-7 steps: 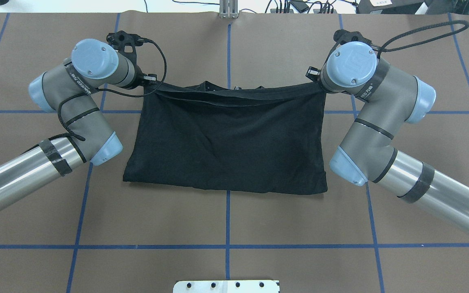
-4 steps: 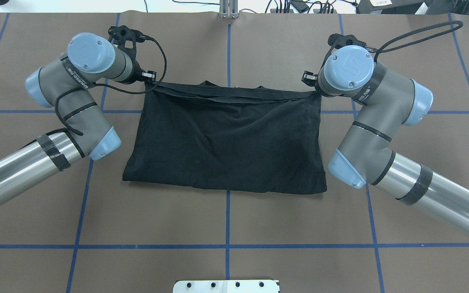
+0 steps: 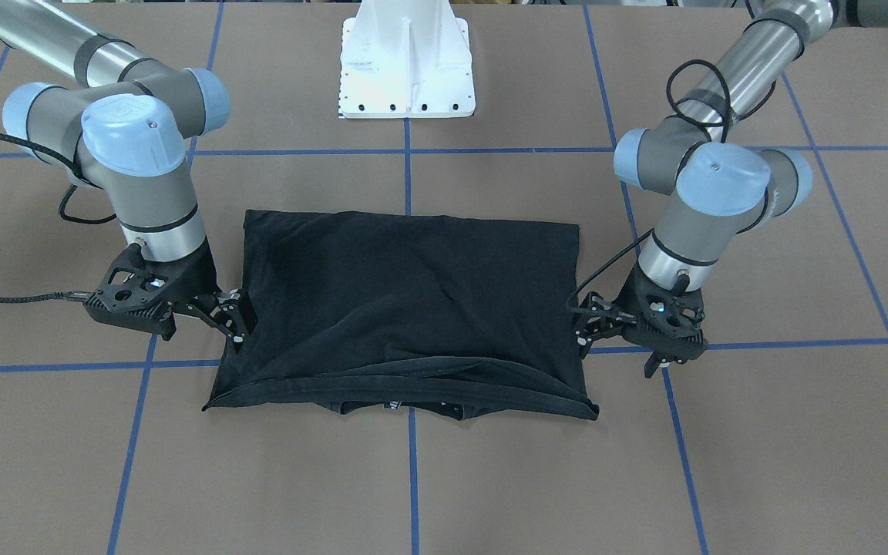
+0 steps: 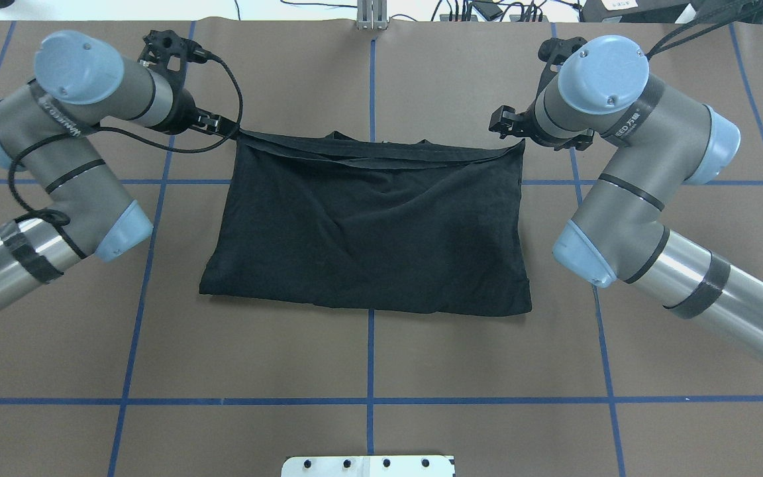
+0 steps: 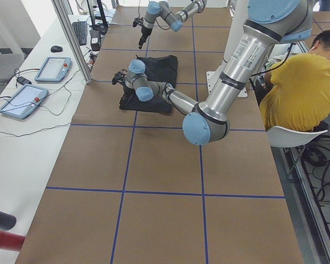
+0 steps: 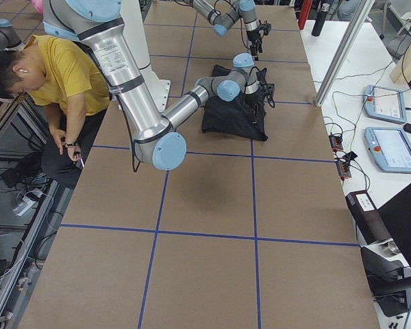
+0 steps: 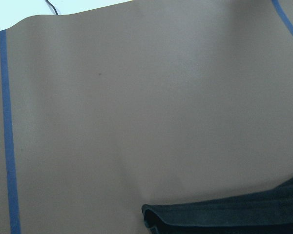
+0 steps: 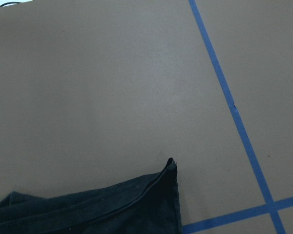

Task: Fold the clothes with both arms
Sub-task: 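Open the left gripper and move it to the folded shirt's near corner, then drag the shirt corner with the left gripper while the right gripper releases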

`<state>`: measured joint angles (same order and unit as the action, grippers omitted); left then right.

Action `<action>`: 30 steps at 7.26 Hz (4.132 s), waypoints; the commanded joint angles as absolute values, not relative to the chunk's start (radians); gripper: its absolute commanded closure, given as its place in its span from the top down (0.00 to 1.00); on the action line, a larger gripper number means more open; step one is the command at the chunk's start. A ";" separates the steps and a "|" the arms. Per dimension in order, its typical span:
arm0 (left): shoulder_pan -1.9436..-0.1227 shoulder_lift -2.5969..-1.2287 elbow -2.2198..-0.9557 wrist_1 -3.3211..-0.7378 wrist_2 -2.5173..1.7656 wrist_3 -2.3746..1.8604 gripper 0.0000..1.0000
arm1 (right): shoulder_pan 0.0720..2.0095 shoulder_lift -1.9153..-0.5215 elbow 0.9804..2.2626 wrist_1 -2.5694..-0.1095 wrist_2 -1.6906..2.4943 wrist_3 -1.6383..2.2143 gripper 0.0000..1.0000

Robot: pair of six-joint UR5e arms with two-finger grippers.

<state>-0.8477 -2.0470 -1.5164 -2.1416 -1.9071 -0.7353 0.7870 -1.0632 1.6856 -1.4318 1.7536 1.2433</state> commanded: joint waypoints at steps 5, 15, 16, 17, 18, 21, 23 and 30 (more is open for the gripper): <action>-0.565 -1.647 -1.804 -2.394 -1.837 -1.005 1.00 | 0.784 -1.124 1.789 -1.431 1.773 1.230 1.00; -0.453 -1.677 -1.778 -2.399 -1.749 -1.115 0.75 | 0.784 -1.126 1.790 -1.431 1.773 1.233 1.00; -0.453 -1.683 -1.778 -2.399 -1.749 -1.118 0.66 | 0.784 -1.126 1.790 -1.431 1.773 1.233 1.00; -0.453 -1.684 -1.778 -2.399 -1.749 -1.120 0.51 | 0.784 -1.126 1.790 -1.431 1.773 1.232 1.00; -0.454 -1.684 -1.778 -2.399 -1.749 -1.118 0.45 | 0.782 -1.126 1.789 -1.431 1.773 1.230 1.00; -0.454 -1.684 -1.779 -2.399 -1.749 -1.120 0.07 | 0.781 -1.126 1.789 -1.431 1.772 1.230 1.00; -0.460 -1.683 -1.786 -2.398 -1.750 -1.115 0.00 | 0.779 -1.126 1.790 -1.431 1.770 1.232 1.00; -0.841 -1.730 -1.526 -2.410 -1.827 -0.639 0.00 | 0.746 -1.118 1.790 -1.430 1.766 1.246 1.00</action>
